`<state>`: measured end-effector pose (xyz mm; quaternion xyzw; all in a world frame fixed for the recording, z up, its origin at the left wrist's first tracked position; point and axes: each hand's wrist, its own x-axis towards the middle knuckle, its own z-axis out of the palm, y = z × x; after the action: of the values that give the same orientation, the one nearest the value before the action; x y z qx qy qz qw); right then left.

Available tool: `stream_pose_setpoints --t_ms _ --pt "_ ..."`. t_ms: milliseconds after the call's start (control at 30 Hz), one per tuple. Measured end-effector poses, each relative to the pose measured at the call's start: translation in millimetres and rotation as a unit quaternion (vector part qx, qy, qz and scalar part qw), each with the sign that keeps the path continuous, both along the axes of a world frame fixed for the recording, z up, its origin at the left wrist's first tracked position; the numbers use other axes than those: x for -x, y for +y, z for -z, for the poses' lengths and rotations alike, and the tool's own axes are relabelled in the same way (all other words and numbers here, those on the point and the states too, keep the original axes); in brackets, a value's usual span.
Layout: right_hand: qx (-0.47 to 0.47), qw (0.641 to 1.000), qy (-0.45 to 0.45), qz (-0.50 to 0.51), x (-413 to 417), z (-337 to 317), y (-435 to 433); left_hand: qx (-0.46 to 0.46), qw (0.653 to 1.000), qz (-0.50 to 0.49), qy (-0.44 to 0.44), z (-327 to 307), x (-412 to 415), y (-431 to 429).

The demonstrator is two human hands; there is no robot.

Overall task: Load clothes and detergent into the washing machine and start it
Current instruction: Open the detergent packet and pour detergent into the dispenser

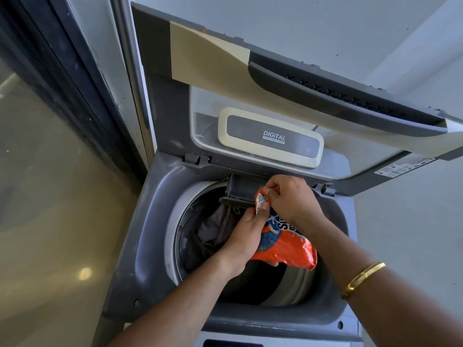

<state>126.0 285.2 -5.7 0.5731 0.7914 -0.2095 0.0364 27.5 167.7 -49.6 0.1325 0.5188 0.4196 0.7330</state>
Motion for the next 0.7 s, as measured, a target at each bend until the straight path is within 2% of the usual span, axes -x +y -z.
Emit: stream_pose_setpoints --t_ms 300,700 --pt "-0.009 1.0 -0.013 0.014 3 5 -2 -0.009 1.0 0.0 0.014 1 6 -2" --pt "-0.012 0.999 -0.03 0.025 9 10 -5 0.016 1.0 0.013 -0.011 0 16 -4"
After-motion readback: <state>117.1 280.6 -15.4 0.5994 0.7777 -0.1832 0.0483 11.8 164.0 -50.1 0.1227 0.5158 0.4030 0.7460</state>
